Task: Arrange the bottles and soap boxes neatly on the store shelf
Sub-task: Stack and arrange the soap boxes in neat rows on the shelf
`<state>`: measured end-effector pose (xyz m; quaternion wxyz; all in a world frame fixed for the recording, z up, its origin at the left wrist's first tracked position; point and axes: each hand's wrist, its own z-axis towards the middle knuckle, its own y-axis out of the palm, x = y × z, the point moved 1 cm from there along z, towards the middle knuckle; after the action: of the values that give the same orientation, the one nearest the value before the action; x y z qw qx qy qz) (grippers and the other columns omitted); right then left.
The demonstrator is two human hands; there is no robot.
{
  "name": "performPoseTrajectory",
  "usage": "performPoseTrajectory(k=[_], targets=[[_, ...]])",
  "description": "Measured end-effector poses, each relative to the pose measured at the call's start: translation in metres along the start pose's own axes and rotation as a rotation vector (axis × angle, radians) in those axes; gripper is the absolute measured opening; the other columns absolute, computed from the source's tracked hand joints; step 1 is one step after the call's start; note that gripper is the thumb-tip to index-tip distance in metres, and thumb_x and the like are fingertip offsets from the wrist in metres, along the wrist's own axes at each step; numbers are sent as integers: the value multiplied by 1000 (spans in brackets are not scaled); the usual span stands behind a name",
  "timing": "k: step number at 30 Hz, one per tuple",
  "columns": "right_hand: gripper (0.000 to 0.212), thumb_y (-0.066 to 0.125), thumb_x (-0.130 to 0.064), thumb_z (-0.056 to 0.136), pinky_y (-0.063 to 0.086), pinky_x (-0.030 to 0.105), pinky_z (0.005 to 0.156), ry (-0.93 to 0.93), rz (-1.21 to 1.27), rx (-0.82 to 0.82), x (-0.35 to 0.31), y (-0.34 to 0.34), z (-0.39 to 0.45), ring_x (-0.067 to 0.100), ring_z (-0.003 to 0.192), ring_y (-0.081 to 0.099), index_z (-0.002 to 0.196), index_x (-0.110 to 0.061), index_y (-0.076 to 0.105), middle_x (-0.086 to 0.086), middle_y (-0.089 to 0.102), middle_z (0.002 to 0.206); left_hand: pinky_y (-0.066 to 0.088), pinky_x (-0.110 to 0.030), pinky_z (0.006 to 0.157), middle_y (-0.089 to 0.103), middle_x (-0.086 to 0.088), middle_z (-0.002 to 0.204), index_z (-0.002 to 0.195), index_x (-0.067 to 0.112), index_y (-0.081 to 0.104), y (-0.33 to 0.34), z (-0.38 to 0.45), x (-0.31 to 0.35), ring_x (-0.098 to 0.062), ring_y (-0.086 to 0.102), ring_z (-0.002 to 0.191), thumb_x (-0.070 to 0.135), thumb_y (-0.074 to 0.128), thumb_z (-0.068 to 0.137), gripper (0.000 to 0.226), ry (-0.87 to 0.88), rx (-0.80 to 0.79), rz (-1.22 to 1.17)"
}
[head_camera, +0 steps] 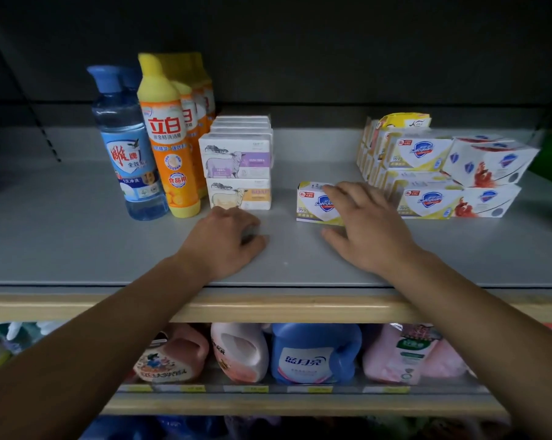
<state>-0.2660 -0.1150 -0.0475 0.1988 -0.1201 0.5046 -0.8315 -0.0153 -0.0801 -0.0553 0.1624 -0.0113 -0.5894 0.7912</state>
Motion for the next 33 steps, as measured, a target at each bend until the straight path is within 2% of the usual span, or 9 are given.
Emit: performPoseTrajectory(k=[2,4,8,11,16,21,26,33], targets=[[70,54,-47,90,29,42,113,9,1,-24,1,4,7,25,138,29,151,-23,30,-3,35,149,43,-38,98,65,-2,122,120,17,66,0,2,-1,-26,58,112,66,26,78,76,2,-30,14],[66,55,-43,92,33,44,111,2,-21,-35,2,8,24,26,135,33,150,-23,31,-2,38,148,40,-38,101,64,-1,124,121,19,65,0,4,-3,-25,56,115,68,28,77,75,-5,-40,12],[50,61,-16,90,44,46,95,17,-111,-28,5,19,70,32,118,44,137,-17,43,8,47,131,37,-38,104,61,2,128,124,22,63,-2,10,-9,-23,51,119,68,39,78,68,-27,-68,-13],[45,59,-7,89,46,46,92,20,-102,-27,11,32,101,35,117,44,131,-13,45,12,46,128,39,-39,103,61,2,128,124,21,64,-3,12,-13,-21,52,119,67,40,80,68,-11,-73,-36],[41,57,-8,89,43,45,87,48,-47,34,16,63,148,37,117,43,129,-12,49,15,47,126,40,-36,102,68,-4,118,115,12,69,-2,18,-17,-22,59,113,51,53,86,51,0,11,-75],[44,57,-6,88,41,45,90,80,-44,70,21,90,193,40,116,44,132,-11,51,19,49,128,43,-36,96,68,-3,109,111,13,70,3,19,-19,-25,61,104,50,54,84,48,3,48,-56],[46,59,-3,85,42,47,90,97,-44,92,27,108,224,44,115,45,130,-9,52,22,51,128,43,-36,97,67,-2,114,113,16,71,5,20,-20,-24,60,107,50,58,83,47,-15,70,-65],[50,62,-9,87,40,45,95,91,-73,82,30,113,230,41,117,45,135,-15,50,17,50,130,41,-36,100,64,1,121,117,20,69,6,21,-20,-23,58,113,53,56,82,50,-42,58,-51]])
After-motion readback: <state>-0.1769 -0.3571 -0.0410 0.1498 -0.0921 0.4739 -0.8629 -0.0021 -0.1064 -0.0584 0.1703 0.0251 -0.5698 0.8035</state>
